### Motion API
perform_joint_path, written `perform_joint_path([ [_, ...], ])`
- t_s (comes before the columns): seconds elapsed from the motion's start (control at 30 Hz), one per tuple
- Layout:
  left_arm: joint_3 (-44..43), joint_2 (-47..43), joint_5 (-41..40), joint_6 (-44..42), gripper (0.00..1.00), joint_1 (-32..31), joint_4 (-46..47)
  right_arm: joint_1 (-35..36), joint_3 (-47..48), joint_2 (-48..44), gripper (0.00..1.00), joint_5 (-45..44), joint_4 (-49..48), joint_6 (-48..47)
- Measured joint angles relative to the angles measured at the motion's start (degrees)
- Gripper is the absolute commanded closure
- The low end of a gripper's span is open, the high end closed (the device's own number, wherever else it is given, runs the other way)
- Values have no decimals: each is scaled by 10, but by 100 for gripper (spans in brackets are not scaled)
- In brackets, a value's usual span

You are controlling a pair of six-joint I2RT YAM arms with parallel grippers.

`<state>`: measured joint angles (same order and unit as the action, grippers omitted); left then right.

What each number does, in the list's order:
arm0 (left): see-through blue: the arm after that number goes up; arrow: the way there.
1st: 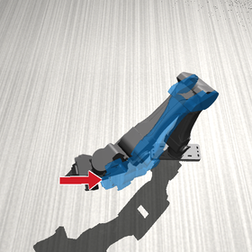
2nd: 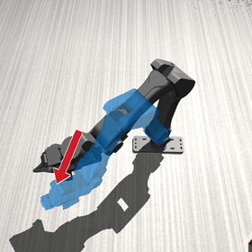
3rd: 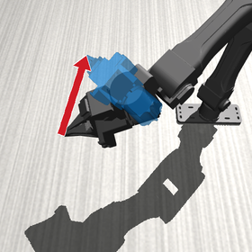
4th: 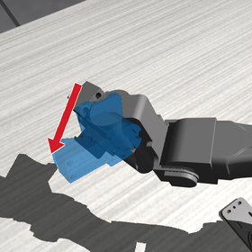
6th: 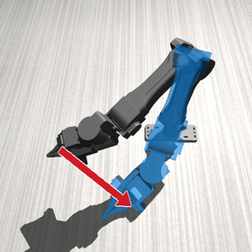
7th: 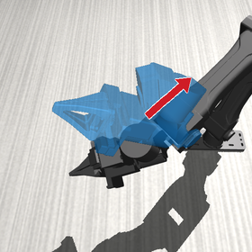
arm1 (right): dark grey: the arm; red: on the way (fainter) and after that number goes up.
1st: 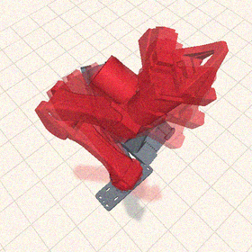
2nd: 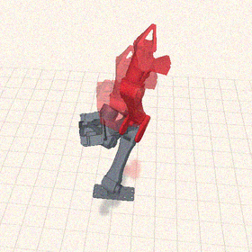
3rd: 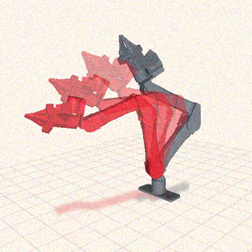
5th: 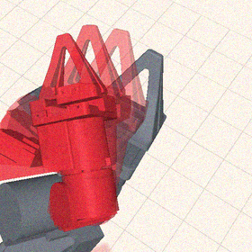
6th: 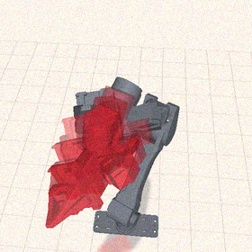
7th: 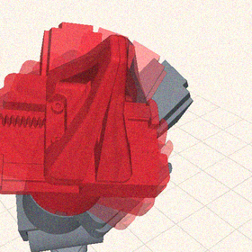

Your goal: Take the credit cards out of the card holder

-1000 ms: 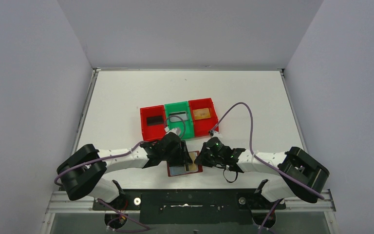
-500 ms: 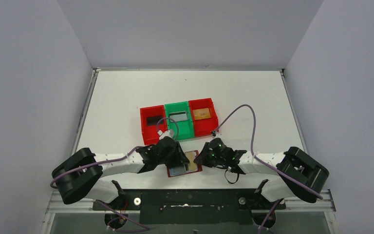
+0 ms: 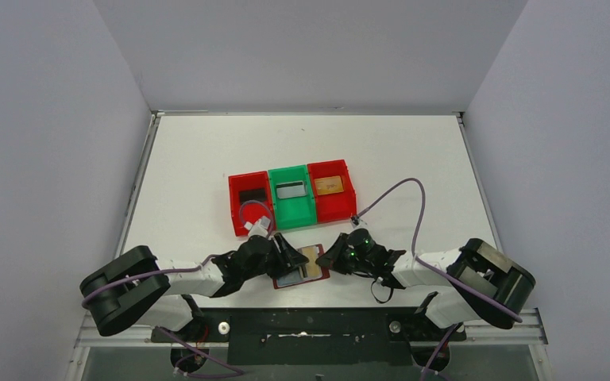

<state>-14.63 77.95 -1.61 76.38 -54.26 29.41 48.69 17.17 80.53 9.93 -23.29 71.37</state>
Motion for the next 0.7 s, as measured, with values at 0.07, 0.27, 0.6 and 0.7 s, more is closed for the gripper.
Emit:
perform_joint_path([
  [0.07, 5, 6, 0, 2, 64, 1, 15, -5, -7, 5, 100, 10, -20, 4],
  [0.27, 16, 25, -1, -4, 85, 5, 40, -17, -14, 28, 100, 13, -69, 15],
  [0.6, 22, 16, -8, -9, 100, 5, 30, -18, -15, 28, 100, 12, -70, 15],
  [0.7, 16, 12, -8, -19, 100, 5, 16, -17, -14, 19, 100, 10, -64, 13],
])
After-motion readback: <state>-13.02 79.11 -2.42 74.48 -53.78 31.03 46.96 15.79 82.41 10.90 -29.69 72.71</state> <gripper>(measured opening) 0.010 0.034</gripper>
